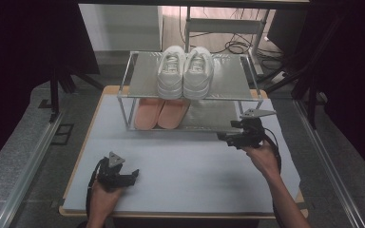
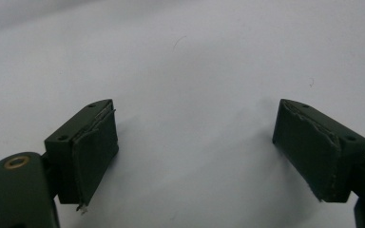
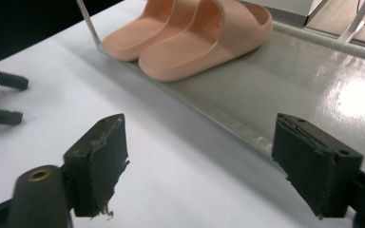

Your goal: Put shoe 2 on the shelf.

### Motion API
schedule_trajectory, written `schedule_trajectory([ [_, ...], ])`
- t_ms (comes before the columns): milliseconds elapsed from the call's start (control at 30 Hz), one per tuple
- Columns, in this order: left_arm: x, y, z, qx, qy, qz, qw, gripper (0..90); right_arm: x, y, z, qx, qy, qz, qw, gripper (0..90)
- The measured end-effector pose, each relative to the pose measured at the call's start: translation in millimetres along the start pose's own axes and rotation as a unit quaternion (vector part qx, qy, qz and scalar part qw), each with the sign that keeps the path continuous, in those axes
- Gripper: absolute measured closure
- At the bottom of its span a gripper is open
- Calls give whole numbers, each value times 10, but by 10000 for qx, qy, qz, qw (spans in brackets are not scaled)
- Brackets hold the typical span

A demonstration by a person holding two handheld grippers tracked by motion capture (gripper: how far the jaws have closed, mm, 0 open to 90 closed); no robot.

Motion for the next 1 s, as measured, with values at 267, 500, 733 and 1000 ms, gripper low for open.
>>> schedule_trajectory([
  [267, 2, 0, 1, 1, 11, 3, 10000, 150, -29, 72, 191, -159, 14, -11, 9999, 138],
  [500, 1, 0, 1, -1, 9, 3, 10000, 150, -47, 115, 357, -301, 122, 72, 9994, 128],
  [733, 1, 0, 1, 0, 10, 1, 10000, 150, -67, 152, 563, -433, 146, 129, 9989, 124],
  [1000, 2, 0, 1, 6, 11, -1, 10000, 150, -77, 171, 828, -532, 7, 167, 9984, 124],
])
Point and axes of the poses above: each handheld gripper's, and its own axes: y roughly backward along the jaws, z roughly out of its underside, x roughly to its right, the point moved 5 cm from there along -y, roughly forward along the jaws, and after that the axes turned 10 degrees about y, right-handed, at the moved point
